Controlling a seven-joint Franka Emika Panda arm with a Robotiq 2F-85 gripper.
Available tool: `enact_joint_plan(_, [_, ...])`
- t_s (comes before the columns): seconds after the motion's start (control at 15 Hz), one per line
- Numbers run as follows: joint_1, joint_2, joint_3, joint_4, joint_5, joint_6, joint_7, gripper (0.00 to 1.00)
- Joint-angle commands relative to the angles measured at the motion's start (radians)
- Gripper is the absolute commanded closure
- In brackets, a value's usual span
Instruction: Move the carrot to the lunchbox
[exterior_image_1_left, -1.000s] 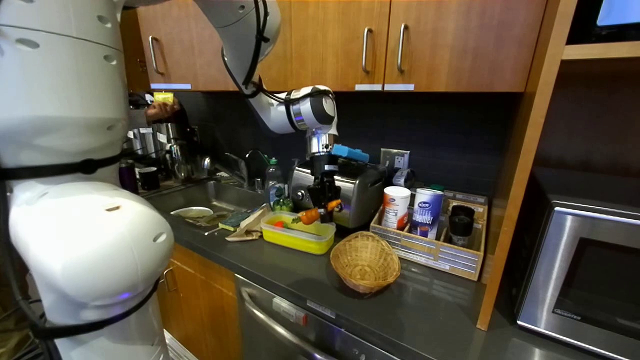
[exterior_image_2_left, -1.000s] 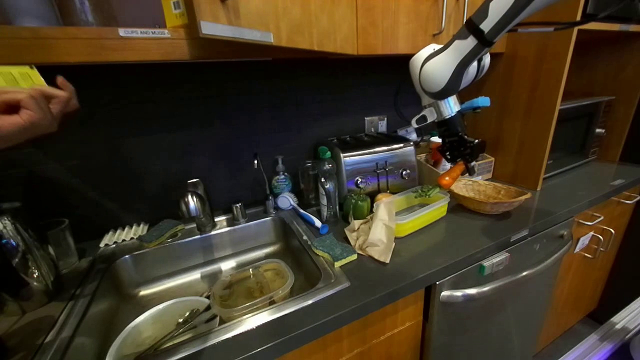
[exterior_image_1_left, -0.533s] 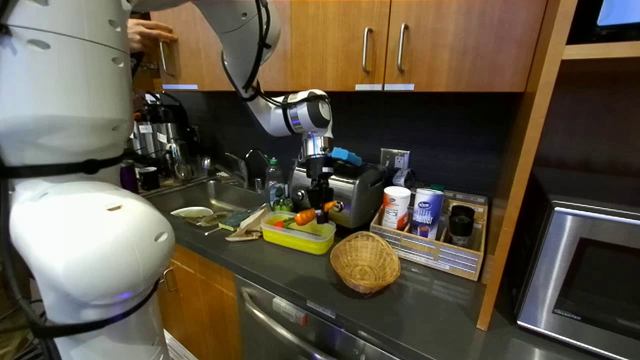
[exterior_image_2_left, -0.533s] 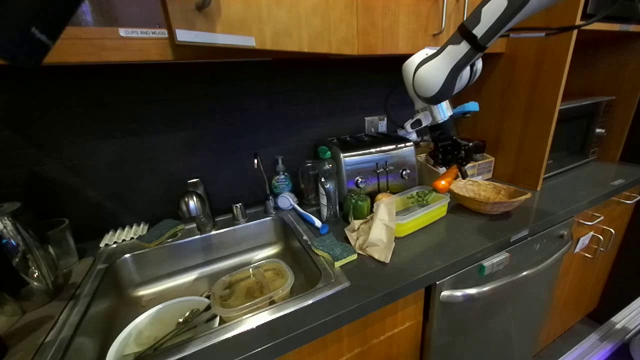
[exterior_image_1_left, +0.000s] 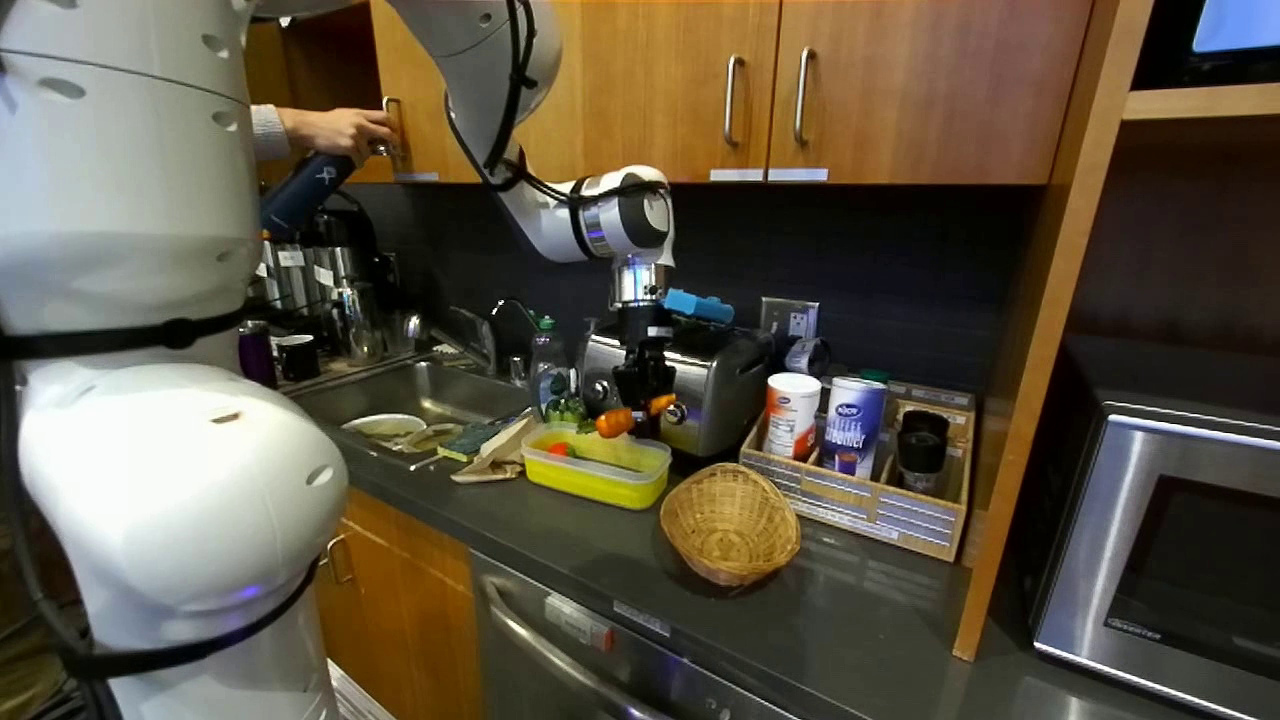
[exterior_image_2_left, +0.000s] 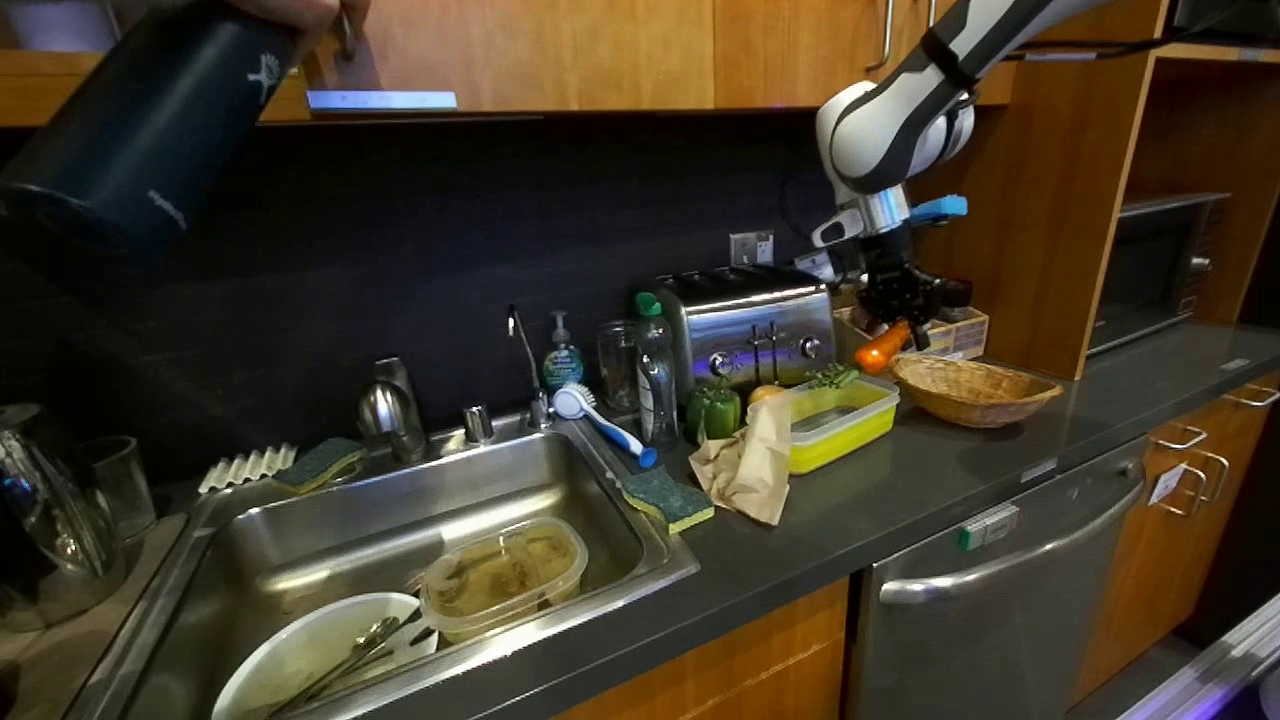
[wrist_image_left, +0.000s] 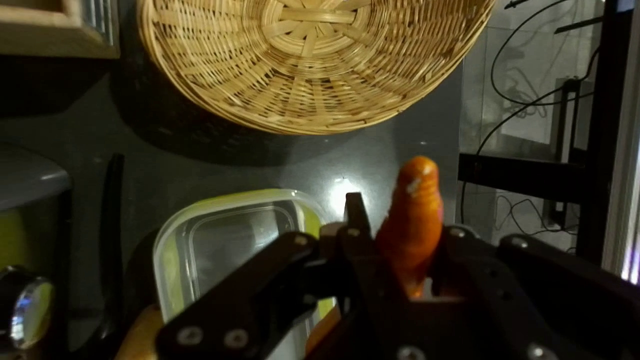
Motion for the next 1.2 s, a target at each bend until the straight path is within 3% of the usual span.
enact_joint_plan(0.0, [0.000,-0.004,-0.003,0.001,0.002,-0.002,0.002,0.75])
enact_joint_plan(0.13, [0.000,-0.005,-0.003,0.001,0.002,-0.002,0.005,0.75])
enact_joint_plan(0.2, [0.000,-0.005,-0.003,0.000,0.002,-0.002,0.006,0.94])
enact_joint_plan(0.67, [0.006,0.022,0.023,-0.030,0.097,0.182,-0.083,0.94])
enact_joint_plan(1.13, [0.009,0.053,0.056,-0.038,0.257,0.254,-0.236,0.94])
